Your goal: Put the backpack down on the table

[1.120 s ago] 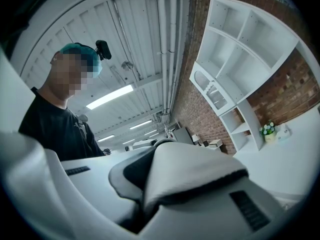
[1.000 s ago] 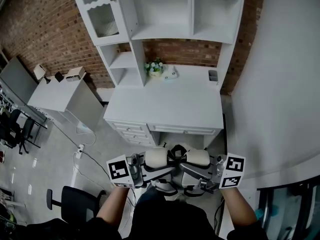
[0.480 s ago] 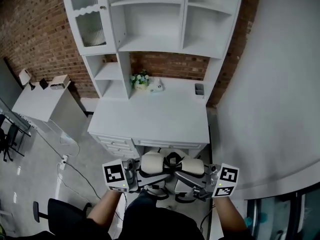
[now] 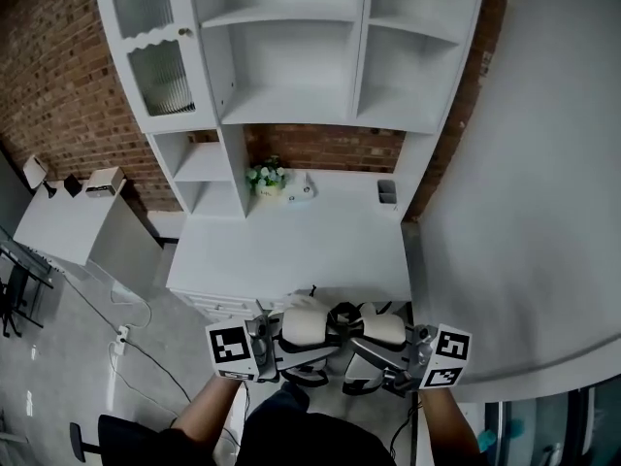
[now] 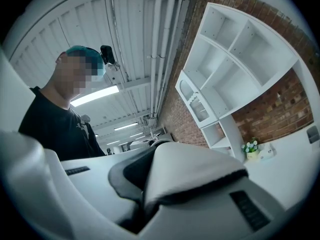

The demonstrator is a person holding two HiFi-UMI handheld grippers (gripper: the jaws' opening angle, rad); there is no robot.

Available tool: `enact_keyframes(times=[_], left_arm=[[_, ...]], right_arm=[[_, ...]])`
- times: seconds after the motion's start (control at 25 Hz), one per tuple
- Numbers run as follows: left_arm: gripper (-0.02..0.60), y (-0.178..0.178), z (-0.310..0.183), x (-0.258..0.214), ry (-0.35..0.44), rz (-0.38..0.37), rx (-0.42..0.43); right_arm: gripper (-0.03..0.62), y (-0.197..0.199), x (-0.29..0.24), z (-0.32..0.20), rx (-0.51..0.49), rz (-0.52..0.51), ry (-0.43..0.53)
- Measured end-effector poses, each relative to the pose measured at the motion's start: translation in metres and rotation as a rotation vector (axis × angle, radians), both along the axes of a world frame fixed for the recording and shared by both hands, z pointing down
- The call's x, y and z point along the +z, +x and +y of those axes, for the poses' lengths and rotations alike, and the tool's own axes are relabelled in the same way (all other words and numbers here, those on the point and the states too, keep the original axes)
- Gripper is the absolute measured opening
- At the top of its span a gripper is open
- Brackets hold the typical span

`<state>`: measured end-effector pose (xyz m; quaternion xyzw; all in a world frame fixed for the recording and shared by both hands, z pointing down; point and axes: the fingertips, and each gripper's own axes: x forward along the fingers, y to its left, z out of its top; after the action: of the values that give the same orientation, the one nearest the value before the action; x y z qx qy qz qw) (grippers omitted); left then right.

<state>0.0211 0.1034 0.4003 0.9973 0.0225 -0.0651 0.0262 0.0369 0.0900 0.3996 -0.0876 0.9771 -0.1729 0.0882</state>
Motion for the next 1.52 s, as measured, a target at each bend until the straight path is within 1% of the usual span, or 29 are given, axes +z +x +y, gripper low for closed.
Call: enact_keyframes(times=[0.08, 0.2, 0.4, 0.56, 0.72, 0.88, 1.04, 1.24, 1.32, 1.44, 1.52], left_arm=[[0.040, -0.006, -0.015, -0.005, -0.016, -0.001, 0.012], [0.040, -0.019, -0.037, -0.015, -0.010, 0.001, 0.026], [0.040, -0.043, -0.071, -0.022, -0.060, -0.013, -0.003], [0.040, -0.060, -0.089, -0.024, -0.047, -0.024, -0.001], [0.040, -0.073, -0.101, -0.031, -0.033, -0.016, 0.015], [0.040, -0.084, -0.104, -0.038, -0.012, -0.021, 0.027], [0.040, -0.089, -0.109, -0.052, -0.006, -0.028, 0.031], [0.040, -0.098, -0.128, -0.070, -0.017, 0.028, 0.036], [0.040, -0.099, -0.135, -0.076, -0.012, 0.030, 0.032], [0.040, -0.098, -0.144, -0.079, 0.008, 0.020, 0.012], [0.040, -0.098, -0.151, -0.080, 0.009, 0.023, 0.003]], right_arm=[[0.028, -0.004, -0.004, -0.015, 0.012, -0.004, 0.001], [0.029, -0.017, -0.014, -0.037, 0.018, 0.006, 0.015], [0.028, -0.045, -0.022, -0.066, 0.018, 0.024, 0.019], [0.028, -0.060, -0.027, -0.088, 0.044, 0.023, 0.011], [0.028, -0.076, -0.038, -0.102, 0.067, 0.023, -0.015], [0.028, -0.087, -0.046, -0.110, 0.066, 0.016, -0.036], [0.028, -0.095, -0.062, -0.116, 0.055, 0.001, -0.018], [0.028, -0.096, -0.068, -0.125, 0.006, 0.003, 0.062], [0.028, -0.098, -0.074, -0.130, -0.009, 0.000, 0.071], [0.029, -0.102, -0.082, -0.139, -0.035, -0.009, 0.048], [0.028, -0.100, -0.081, -0.144, -0.059, -0.013, 0.060]])
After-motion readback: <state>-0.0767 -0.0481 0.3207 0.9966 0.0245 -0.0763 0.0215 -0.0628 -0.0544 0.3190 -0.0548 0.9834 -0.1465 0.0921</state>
